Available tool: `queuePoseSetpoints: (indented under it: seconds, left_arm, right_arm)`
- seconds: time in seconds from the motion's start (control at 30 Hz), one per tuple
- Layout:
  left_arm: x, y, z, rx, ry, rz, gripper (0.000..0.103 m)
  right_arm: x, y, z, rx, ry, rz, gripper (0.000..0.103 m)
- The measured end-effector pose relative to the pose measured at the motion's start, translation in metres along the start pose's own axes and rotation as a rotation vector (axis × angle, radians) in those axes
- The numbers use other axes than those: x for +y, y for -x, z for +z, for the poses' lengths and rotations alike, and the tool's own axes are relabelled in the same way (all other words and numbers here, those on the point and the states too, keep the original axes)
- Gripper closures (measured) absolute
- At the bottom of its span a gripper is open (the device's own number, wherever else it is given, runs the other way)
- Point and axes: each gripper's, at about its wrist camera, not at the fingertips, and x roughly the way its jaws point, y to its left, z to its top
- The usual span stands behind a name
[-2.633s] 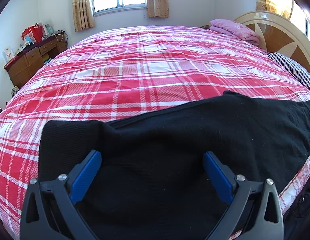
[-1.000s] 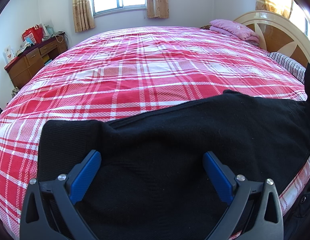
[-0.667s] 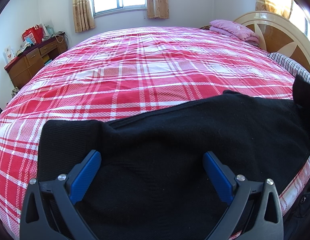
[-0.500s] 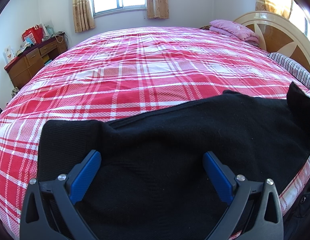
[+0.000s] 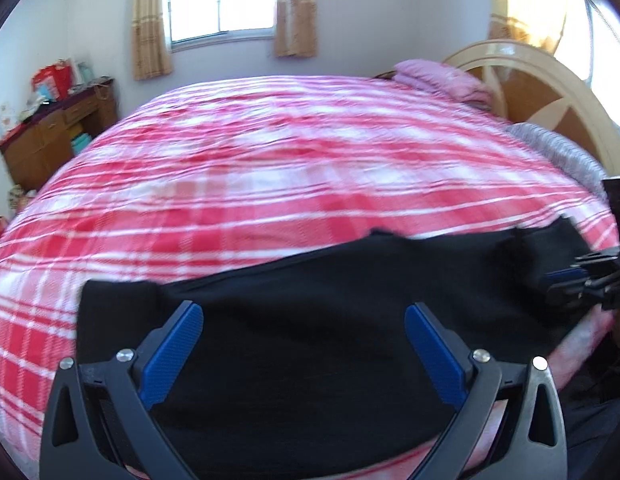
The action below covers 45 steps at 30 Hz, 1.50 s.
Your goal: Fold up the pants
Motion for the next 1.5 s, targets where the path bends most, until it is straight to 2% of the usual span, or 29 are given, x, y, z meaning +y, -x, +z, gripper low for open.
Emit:
queuePoseSetpoints:
  seconds: [0.03,0.1,0.23,0.33,0.4,0.5,0.63,0.67,0.7,0.73,0.77,1.0,1.23,1.43,1.5]
  left_arm:
    - [-0.009,0.0,0.003,0.003,0.0,-0.037,0.0]
    - [-0.031,-0.006,0.007,0.019,-0.017,-0.11,0.0]
    - [-0.077,-0.031,0.013,0.075,-0.042,-0.223,0.0]
    - [-0.109,-0.053,0.017,0.126,-0.037,-0.308,0.011]
    - [-0.133,-0.064,0.021,0.162,-0.042,-0.355,0.022]
    - [-0.158,-0.075,0.021,0.214,-0.04,-0.407,0.028]
    - [-0.172,-0.087,0.02,0.239,-0.031,-0.398,0.029]
    - [-0.174,-0.086,0.019,0.233,-0.039,-0.38,0.041]
    - [-0.174,-0.086,0.02,0.231,-0.044,-0.365,0.066]
    - [-0.173,-0.085,0.02,0.235,-0.048,-0.364,0.082]
    - [-0.17,-0.084,0.02,0.241,-0.036,-0.385,0.093]
    - [-0.149,-0.054,0.023,0.16,0.044,-0.426,0.095]
    - [-0.13,-0.04,0.03,0.147,0.094,-0.416,0.095]
    - [-0.122,-0.055,0.019,0.205,0.103,-0.35,0.095]
    - [-0.117,-0.061,0.014,0.223,0.121,-0.344,0.095]
  right_arm:
    - [-0.002,0.01,-0.002,-0.013,0.01,-0.004,0.051]
    - [-0.012,0.032,-0.009,-0.037,0.017,-0.039,0.051]
    - [-0.052,0.072,-0.028,-0.098,-0.072,-0.111,0.051]
    - [-0.088,0.095,-0.042,-0.159,-0.191,-0.136,0.051]
    - [-0.108,0.108,-0.049,-0.21,-0.261,-0.135,0.051]
    - [-0.124,0.12,-0.052,-0.265,-0.308,-0.136,0.051]
    - [-0.132,0.12,-0.051,-0.308,-0.33,-0.111,0.051]
    - [-0.134,0.117,-0.051,-0.308,-0.333,-0.108,0.051]
    - [-0.135,0.114,-0.052,-0.308,-0.336,-0.107,0.051]
    - [-0.136,0.113,-0.054,-0.308,-0.341,-0.108,0.051]
    - [-0.138,0.109,-0.054,-0.306,-0.351,-0.106,0.051]
    - [-0.143,0.108,-0.06,-0.34,-0.38,-0.104,0.051]
    - [-0.127,0.12,-0.058,-0.408,-0.309,-0.118,0.051]
    - [-0.11,0.108,-0.053,-0.366,-0.213,-0.146,0.051]
    - [-0.104,0.096,-0.051,-0.304,-0.174,-0.149,0.051]
